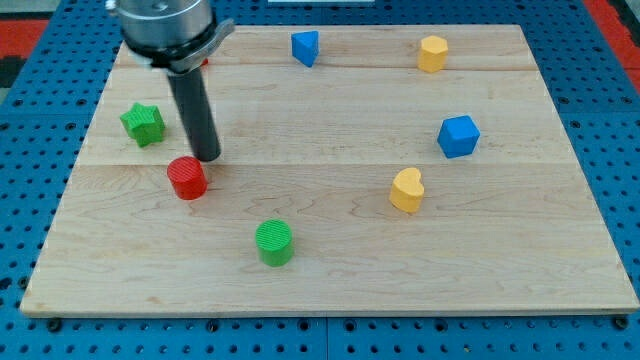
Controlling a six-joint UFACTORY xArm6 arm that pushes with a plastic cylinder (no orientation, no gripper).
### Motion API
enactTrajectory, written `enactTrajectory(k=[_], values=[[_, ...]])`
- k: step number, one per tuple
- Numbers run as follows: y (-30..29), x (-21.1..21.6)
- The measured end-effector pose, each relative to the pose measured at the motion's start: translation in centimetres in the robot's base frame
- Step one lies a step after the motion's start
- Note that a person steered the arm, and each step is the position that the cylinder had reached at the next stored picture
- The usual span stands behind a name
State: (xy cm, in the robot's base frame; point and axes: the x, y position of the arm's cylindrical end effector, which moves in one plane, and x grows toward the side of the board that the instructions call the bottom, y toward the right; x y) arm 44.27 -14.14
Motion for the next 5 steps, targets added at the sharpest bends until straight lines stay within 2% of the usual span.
enactTrajectory(k=[1,2,3,4,5], values=[[-0.1,1.6],[3.9,-2.2],[12.1,-7.0],[15.2,-10.6],[16.1,-12.0]])
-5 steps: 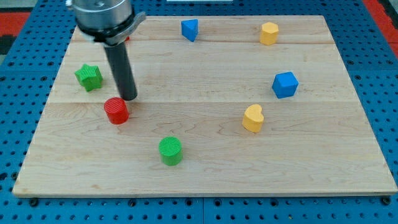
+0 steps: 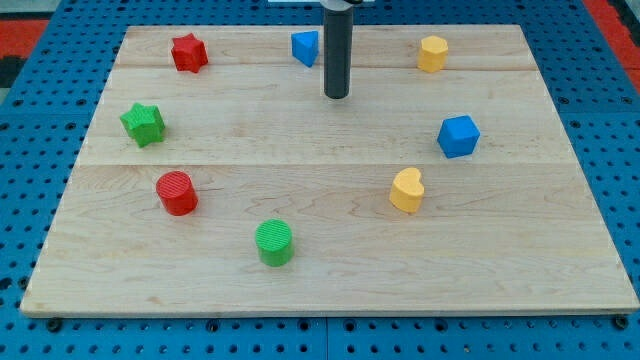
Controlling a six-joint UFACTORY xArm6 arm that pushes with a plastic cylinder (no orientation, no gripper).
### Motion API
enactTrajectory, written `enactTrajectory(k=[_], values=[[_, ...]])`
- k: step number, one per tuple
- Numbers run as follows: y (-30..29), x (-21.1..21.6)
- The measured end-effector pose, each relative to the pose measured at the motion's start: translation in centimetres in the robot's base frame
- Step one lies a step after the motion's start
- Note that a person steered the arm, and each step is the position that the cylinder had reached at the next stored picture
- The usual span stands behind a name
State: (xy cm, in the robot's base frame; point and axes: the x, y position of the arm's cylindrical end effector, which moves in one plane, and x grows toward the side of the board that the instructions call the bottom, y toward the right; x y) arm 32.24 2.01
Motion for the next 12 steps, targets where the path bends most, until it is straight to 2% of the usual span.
enactTrajectory(k=[3,4,5,7,10,12], values=[[0.7,0.5],[5.0,0.6],[5.3,0.6],[5.3,-0.2],[5.2,-4.4],[1.4,-4.4]])
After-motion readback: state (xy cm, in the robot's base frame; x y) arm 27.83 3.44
